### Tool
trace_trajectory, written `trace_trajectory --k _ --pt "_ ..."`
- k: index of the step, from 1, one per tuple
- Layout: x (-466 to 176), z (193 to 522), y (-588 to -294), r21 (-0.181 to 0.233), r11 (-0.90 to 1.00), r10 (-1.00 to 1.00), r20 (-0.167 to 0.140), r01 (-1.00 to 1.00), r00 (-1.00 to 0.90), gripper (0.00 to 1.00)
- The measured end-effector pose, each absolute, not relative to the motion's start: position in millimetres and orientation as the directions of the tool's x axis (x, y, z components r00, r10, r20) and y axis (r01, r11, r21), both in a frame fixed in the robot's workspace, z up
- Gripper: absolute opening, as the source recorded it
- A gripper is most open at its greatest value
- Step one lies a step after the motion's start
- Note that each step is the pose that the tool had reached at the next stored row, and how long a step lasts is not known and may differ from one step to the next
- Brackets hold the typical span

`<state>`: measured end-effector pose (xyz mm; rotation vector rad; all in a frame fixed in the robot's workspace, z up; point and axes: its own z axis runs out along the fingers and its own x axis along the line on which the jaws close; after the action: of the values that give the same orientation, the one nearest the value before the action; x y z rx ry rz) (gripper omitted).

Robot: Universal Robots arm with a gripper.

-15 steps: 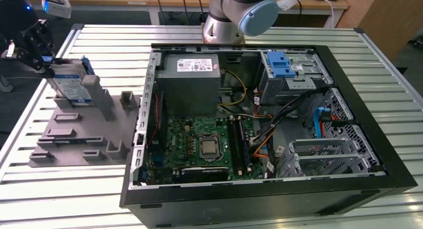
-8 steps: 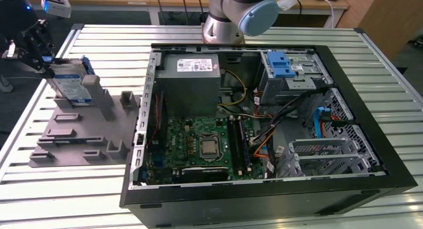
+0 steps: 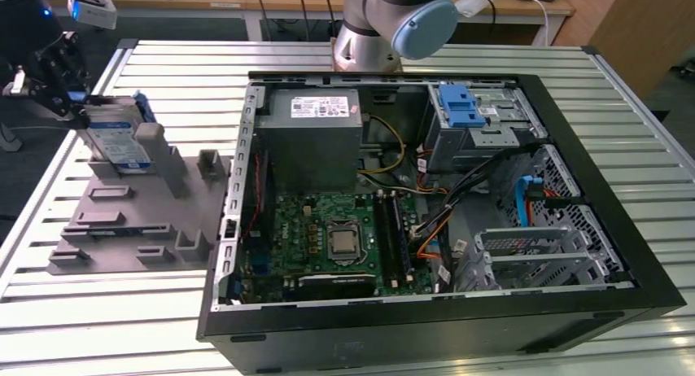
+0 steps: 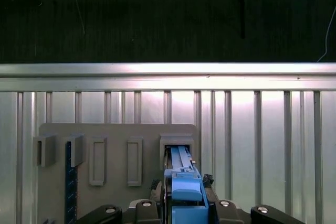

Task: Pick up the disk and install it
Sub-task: 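Pick up the disk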

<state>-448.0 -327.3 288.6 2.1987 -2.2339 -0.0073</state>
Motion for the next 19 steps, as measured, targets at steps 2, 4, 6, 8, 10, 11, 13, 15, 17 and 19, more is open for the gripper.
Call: trace_trajectory --k 2,4,6,8,10,11,13,15,17,19 --pt "-448.0 288.5 -327.3 0.008 0.016 -1.0 0.002 -1.0 -0.016 0.44" --pt "-448.0 288.6 -327.3 0.008 0.015 -1.0 0.002 -1.0 -0.015 0.44" --pt "-448.0 288.6 -327.3 0.008 0.015 -1.0 0.002 -1.0 -0.015 0.44" --pt "-448.0 288.5 -327.3 0.008 0.014 -1.0 0.002 -1.0 -0.014 0.44" --pt "-448.0 288.5 -327.3 0.008 0.014 -1.0 0.002 -1.0 -0.014 0.43" --pt "-448.0 288.6 -327.3 0.008 0.014 -1.0 0.002 -1.0 -0.014 0.36" --pt "-448.0 288.5 -327.3 0.008 0.014 -1.0 0.002 -1.0 -0.014 0.36" --pt "-448.0 288.6 -327.3 0.008 0.013 -1.0 0.002 -1.0 -0.013 0.36" --pt "-448.0 288.6 -327.3 0.008 0.013 -1.0 0.002 -1.0 -0.013 0.36" --pt "-448.0 288.6 -327.3 0.008 0.013 -1.0 0.002 -1.0 -0.013 0.36"
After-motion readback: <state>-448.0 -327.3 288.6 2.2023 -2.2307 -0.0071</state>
